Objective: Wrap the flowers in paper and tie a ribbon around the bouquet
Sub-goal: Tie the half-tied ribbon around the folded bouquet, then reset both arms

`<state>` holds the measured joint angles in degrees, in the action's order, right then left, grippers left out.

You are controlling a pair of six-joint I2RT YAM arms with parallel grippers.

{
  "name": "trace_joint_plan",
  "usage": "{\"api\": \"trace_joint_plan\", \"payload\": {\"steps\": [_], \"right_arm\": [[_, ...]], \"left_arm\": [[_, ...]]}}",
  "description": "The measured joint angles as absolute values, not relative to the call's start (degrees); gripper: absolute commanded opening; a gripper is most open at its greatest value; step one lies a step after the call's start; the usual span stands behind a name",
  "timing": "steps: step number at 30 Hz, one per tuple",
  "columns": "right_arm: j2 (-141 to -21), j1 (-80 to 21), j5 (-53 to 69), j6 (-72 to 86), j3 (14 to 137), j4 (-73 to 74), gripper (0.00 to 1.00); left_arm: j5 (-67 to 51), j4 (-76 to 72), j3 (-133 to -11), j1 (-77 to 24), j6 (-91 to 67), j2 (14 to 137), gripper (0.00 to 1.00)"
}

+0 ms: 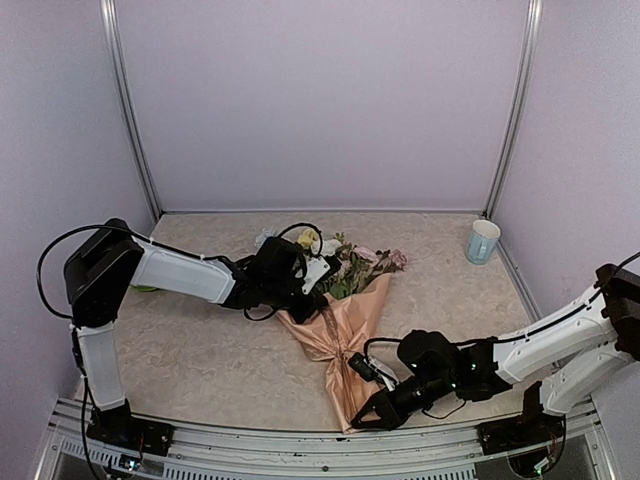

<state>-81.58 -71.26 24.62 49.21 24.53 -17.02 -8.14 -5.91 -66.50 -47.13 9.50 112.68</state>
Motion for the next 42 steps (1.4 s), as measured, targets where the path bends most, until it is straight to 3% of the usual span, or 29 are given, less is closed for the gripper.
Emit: {"api": "trace_joint_plan", "payload": {"steps": [9, 27, 28, 29, 30, 32, 33, 34, 35, 42], "right_arm": [[-76.6, -66.8, 24.3, 39.7, 32.4, -5.8, 0.0], [-69.4, -44.6, 17.5, 35.2, 30.6, -7.2, 0.0], [-69.0, -43.8, 17.5, 35.2, 30.3, -7.2, 0.04], [-68.9, -43.2, 17.5, 35.1, 30.2, -7.3, 0.17], [-68.9, -42.8, 17.5, 34.8, 30.2, -7.2, 0.37], [-69.3, -42.6, 17.3, 34.3, 30.3, -6.4, 0.92], [-69.6, -42.6, 17.0, 33.8, 30.6, -5.5, 0.99], [-69.8, -42.6, 16.5, 33.5, 31.1, -4.0, 1.0], [-69.8, -42.5, 16.0, 33.1, 31.4, -3.1, 1.0], [-60.9, -38.0, 10.4, 31.7, 32.1, 2.1, 1.0]], "left_arm": [[-4.2, -7.5, -60.2, -48.3, 9.5, 101.4, 0.0], [3.5, -12.2, -38.7, -56.1, 3.8, 81.8, 0.0], [3.6, -12.0, -37.5, -56.1, 3.0, 80.8, 0.0], [3.6, -11.9, -36.7, -56.1, 2.5, 80.3, 0.06], [3.6, -11.9, -35.7, -56.2, 1.7, 79.9, 0.18], [3.5, -11.1, -34.5, -56.4, 0.3, 79.9, 0.52], [3.5, -10.7, -34.0, -56.5, 0.1, 79.9, 0.83], [4.0, -10.0, -33.4, -56.8, -0.8, 79.6, 0.97], [4.4, -9.4, -33.0, -57.0, -1.2, 79.1, 0.99], [5.9, -7.7, -30.2, -57.2, -2.1, 67.1, 0.99]]}}
